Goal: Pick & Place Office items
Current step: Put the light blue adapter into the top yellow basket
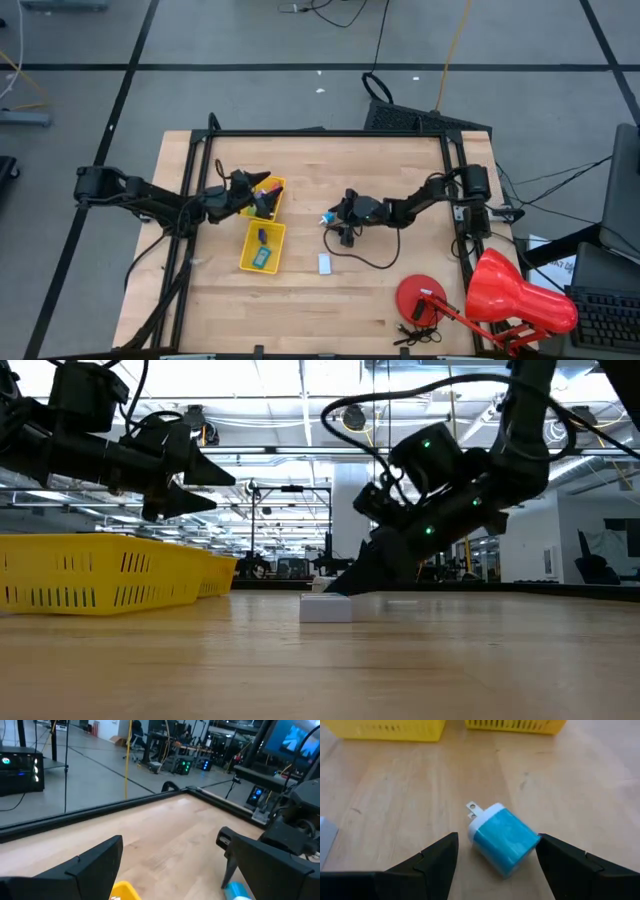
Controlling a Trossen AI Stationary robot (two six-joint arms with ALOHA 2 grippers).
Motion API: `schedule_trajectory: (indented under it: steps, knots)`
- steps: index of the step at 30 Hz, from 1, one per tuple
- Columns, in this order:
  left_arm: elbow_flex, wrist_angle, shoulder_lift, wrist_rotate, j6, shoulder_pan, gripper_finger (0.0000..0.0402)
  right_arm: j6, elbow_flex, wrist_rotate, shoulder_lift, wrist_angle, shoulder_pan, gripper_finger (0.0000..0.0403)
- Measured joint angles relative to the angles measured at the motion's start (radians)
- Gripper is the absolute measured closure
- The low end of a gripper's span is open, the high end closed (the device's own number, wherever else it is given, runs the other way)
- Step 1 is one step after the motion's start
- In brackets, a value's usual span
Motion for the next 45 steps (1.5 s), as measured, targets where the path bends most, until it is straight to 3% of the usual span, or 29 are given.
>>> schedule_trajectory:
  steps: [14,26,31,34,45]
  knots:
    - [0.000,-0.036,0.000,0.002,-0.026,-0.005,0.0027,-0.028,0.011,-0.208,0.011,-0.006,0.024,0.0149]
    - [0.000,-0.036,0.000,0.005,-0.025,-0.005,0.0027,-0.158,0.010,-0.198,0.011,0.025,0.049,0.0149]
    - [0.000,-0.036,0.000,0.005,-0.025,-0.005,0.0027,-0.185,0.010,-0.099,0.010,0.063,0.051,0.0149]
    - [0.000,-0.036,0.000,0.005,-0.025,-0.005,0.0027,-0.199,0.010,-0.098,0.010,0.060,0.056,0.0150]
    - [0.000,-0.035,0.000,0.006,-0.045,-0.005,0.0027,-0.176,0.010,-0.096,0.010,0.061,0.062,0.0202]
